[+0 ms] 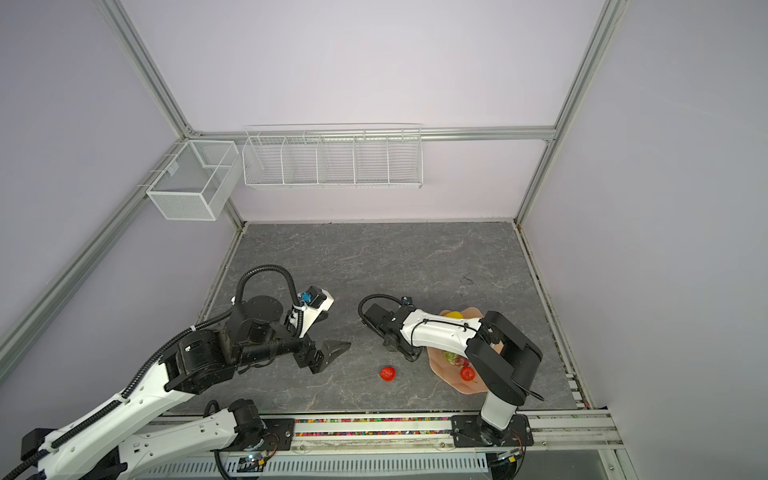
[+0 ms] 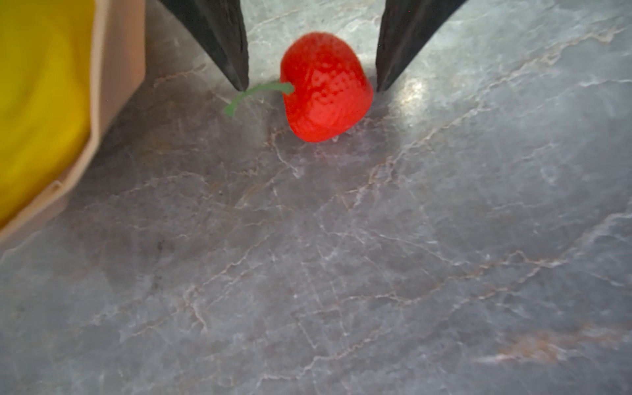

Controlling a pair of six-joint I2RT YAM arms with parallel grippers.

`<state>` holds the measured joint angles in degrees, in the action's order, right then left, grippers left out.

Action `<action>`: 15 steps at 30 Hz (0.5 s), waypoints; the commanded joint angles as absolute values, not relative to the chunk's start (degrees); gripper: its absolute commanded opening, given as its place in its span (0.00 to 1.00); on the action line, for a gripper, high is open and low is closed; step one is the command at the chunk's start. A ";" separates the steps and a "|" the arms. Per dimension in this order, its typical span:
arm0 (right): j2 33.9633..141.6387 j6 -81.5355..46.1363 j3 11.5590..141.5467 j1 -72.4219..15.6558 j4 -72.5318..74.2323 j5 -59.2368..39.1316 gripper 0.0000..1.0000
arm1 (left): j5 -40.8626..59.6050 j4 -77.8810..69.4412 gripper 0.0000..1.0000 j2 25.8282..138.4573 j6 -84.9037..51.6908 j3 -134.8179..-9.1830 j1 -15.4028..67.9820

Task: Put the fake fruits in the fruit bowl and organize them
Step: 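Close the right gripper on the strawberry nearest the bowl and lift it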

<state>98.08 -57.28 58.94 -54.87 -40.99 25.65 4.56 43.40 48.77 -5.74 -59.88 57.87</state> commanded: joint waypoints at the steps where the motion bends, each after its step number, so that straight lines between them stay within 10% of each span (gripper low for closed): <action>1: 99.91 -56.61 59.43 -54.23 -39.85 24.81 0.60 | 5.12 43.07 0.99 48.78 -4.49 -60.26 57.74; 15: 101.01 -53.70 58.80 -52.61 -36.00 23.23 0.40 | 5.17 42.18 0.99 48.74 -4.18 -59.15 57.66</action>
